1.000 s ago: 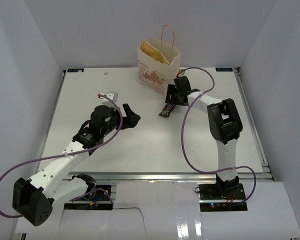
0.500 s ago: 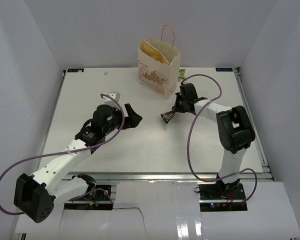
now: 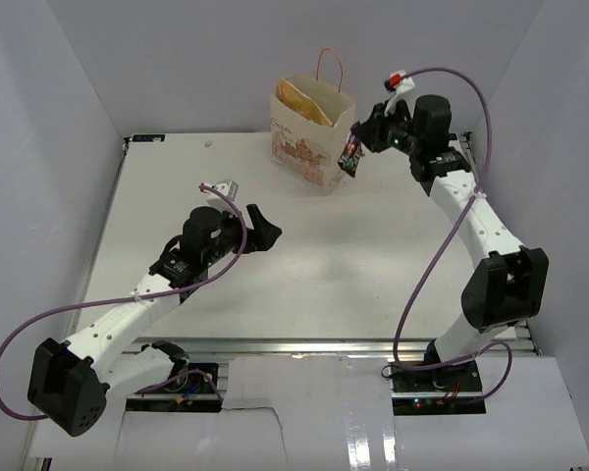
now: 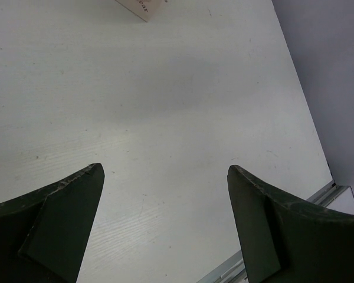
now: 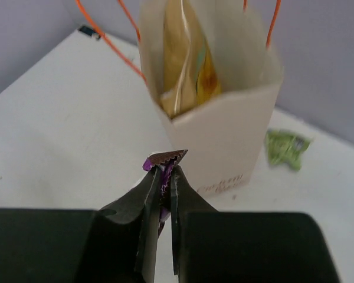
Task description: Place the snacks into the paper bag
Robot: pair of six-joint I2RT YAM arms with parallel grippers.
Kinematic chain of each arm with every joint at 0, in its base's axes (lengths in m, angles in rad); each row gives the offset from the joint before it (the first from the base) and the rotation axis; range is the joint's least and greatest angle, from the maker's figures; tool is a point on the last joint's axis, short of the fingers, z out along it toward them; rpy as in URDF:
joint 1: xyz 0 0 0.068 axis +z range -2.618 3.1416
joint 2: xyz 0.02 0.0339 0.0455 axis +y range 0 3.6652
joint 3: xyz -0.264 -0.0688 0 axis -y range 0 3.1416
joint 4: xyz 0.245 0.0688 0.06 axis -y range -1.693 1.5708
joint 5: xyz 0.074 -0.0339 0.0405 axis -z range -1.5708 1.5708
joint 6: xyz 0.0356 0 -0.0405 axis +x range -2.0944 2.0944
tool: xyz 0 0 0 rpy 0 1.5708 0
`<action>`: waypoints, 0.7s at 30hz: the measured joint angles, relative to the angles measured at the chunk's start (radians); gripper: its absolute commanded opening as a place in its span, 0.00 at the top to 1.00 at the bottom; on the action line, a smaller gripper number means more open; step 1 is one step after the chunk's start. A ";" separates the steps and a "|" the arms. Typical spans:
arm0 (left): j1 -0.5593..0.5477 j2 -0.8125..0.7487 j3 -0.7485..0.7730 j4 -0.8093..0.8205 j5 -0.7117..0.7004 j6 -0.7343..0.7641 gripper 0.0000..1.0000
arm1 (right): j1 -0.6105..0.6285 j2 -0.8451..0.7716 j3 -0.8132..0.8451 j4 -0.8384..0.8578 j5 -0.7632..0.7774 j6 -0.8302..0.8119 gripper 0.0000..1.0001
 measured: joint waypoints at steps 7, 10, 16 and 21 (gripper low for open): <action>0.000 0.026 0.000 0.021 0.024 0.022 0.04 | 0.063 0.172 0.443 0.111 0.105 -0.142 0.92; 0.000 0.029 0.000 0.022 0.030 0.025 0.04 | 0.106 0.252 0.492 0.216 0.193 -0.232 0.92; 0.000 -0.006 -0.008 0.022 0.027 0.024 0.04 | 0.187 0.460 0.511 0.430 0.373 -0.457 0.92; 0.000 -0.043 -0.022 0.017 0.018 0.022 0.03 | 0.196 0.566 0.546 0.467 0.441 -0.556 0.92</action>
